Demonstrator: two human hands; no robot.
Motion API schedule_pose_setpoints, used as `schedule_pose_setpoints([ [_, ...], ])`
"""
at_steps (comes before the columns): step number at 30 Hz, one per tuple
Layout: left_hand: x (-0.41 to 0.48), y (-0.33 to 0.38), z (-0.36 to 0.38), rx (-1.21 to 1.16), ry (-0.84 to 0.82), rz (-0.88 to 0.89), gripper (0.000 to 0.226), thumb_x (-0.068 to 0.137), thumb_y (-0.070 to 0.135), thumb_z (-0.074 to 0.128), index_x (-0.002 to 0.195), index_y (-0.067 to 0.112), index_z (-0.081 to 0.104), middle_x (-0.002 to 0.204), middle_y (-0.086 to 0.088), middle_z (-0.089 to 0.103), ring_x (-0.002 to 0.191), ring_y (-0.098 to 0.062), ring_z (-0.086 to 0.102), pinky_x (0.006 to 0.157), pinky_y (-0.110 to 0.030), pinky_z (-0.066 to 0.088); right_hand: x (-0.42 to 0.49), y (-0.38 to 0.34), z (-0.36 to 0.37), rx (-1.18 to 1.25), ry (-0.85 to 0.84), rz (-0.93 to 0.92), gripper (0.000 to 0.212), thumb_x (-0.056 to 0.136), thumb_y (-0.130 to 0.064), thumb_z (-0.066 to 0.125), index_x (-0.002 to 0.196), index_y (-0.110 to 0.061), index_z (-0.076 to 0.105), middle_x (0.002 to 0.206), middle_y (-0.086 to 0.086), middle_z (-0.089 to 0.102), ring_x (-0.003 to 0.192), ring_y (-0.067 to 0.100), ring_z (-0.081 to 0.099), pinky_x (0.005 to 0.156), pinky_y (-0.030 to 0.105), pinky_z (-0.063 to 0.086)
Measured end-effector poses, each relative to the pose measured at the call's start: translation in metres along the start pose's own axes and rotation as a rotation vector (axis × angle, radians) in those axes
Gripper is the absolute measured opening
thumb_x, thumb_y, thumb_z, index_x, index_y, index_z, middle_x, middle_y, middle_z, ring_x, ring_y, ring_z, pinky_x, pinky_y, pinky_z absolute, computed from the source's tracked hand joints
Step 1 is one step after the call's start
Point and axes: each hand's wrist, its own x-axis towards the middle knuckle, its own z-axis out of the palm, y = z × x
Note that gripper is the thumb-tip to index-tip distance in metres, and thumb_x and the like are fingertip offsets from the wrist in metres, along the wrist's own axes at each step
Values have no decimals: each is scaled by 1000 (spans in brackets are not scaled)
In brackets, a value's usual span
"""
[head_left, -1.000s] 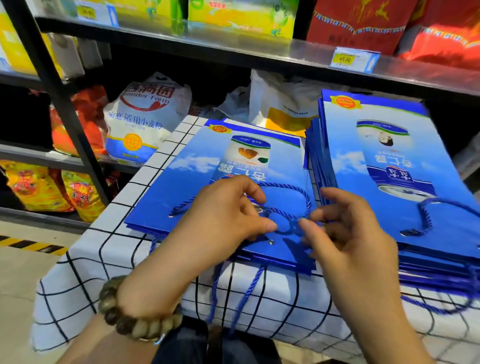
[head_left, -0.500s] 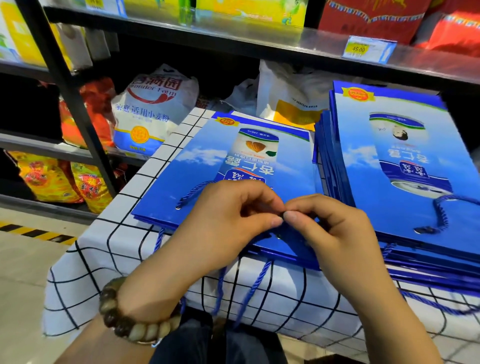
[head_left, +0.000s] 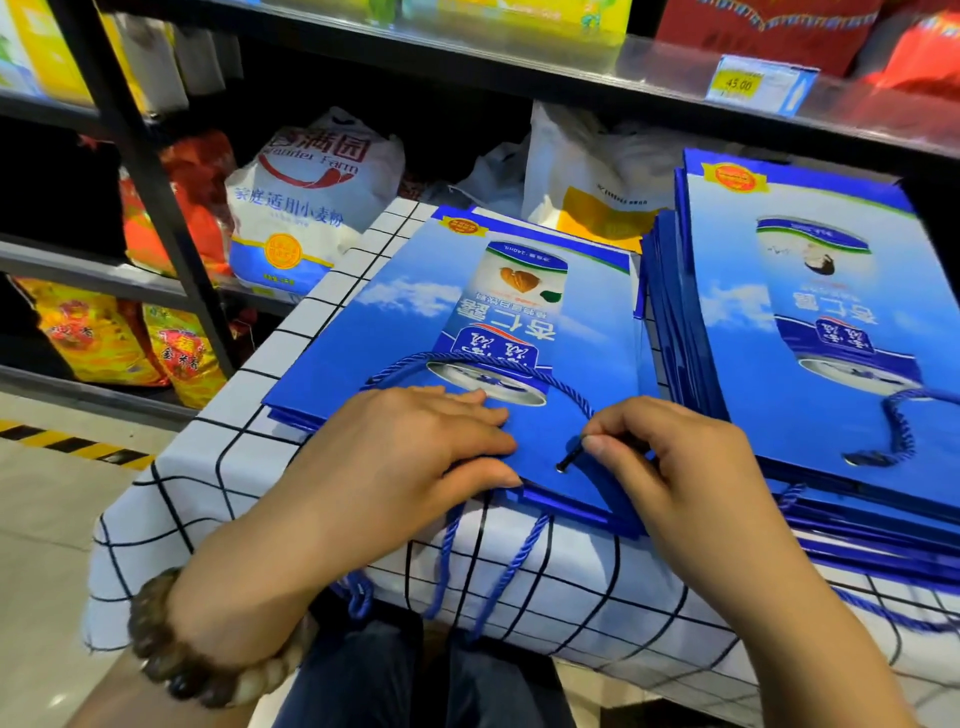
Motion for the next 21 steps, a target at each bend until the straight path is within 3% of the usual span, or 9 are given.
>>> schedule_pose_setpoints([
  [3,0,0,0,21,25,35,36,80,45,47,82,22,74,92,5,74,94,-12,67,66,-41,59,2,1,0,-30,-13,-3,10,86,-20,60,77,-23,64,71,-16,57,80,1,51,69,5,37],
  [7,0,-1,-1,43,69,65,37,83,42,46,77,18,72,78,4,73,78,-13,69,54,-33,56,6,1,-5,-51,-61,-15,13,85,-26,55,79,-20,66,72,-14,56,80,2,49,73,5,36],
  [13,-3,-4,4,125,199,168,37,86,38,47,72,14,72,74,2,73,80,-12,70,55,-29,56,4,2,-7,-55,-115,-6,14,87,-18,59,77,-28,58,74,-13,56,84,5,48,75,8,36],
  [16,-3,-5,8,182,266,212,34,87,34,50,74,12,72,75,1,73,78,-14,70,56,-29,55,4,3,-8,-65,-115,-24,12,89,-24,57,80,-21,64,75,-15,55,84,5,49,77,14,38],
  [18,-4,-6,11,222,318,245,29,87,31,54,77,11,73,79,1,73,77,-15,71,59,-31,55,5,3,-9,-71,-107,-40,18,83,-30,50,80,-21,64,75,-14,57,82,6,51,71,17,42],
  [21,-7,-8,16,269,382,280,27,87,28,57,78,9,73,82,-1,73,82,-17,71,67,-34,54,4,2,-9,-33,-108,-48,18,81,-31,48,80,-23,64,74,-19,56,81,3,53,68,14,43],
])
